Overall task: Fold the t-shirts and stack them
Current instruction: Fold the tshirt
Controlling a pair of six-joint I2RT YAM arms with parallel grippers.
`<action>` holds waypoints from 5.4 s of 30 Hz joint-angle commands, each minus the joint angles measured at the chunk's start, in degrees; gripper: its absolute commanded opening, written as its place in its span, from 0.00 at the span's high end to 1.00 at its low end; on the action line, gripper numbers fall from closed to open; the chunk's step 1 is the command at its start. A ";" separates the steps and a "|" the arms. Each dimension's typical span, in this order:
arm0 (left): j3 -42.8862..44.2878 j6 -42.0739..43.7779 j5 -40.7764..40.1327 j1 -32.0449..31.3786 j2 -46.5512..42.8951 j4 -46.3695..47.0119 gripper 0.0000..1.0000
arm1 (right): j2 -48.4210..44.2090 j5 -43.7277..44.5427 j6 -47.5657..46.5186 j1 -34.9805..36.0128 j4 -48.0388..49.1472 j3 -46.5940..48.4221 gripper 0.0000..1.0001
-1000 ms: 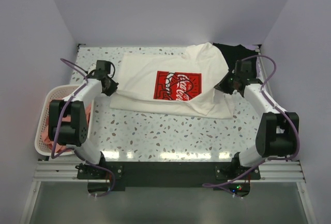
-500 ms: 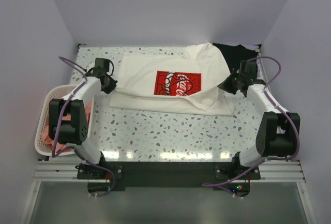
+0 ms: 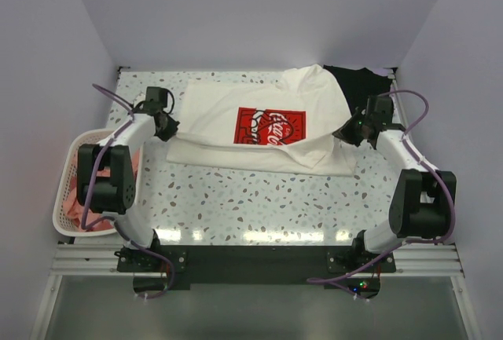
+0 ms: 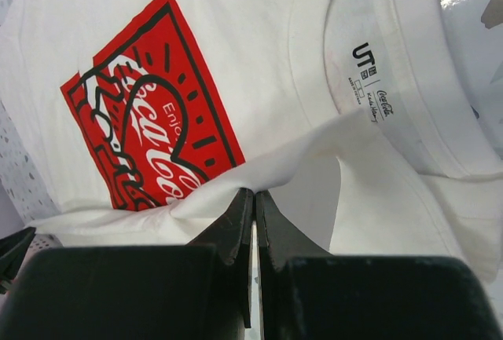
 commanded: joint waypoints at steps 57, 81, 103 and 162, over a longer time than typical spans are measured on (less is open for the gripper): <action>-12.02 20.75 22.54 0.35 -23.17 9.57 0.28 | 2.05 7.01 -2.20 8.10 10.39 -10.91 0.60; -14.14 21.45 23.42 0.35 -23.79 9.93 0.28 | 6.10 8.69 0.27 10.03 13.12 -9.60 0.78; -14.49 21.45 24.03 0.35 -23.09 10.46 0.28 | 15.93 8.25 1.15 11.61 9.78 8.77 1.00; -15.63 20.66 26.40 0.26 -20.10 11.61 0.28 | 29.29 10.00 -5.27 18.82 7.07 24.85 0.54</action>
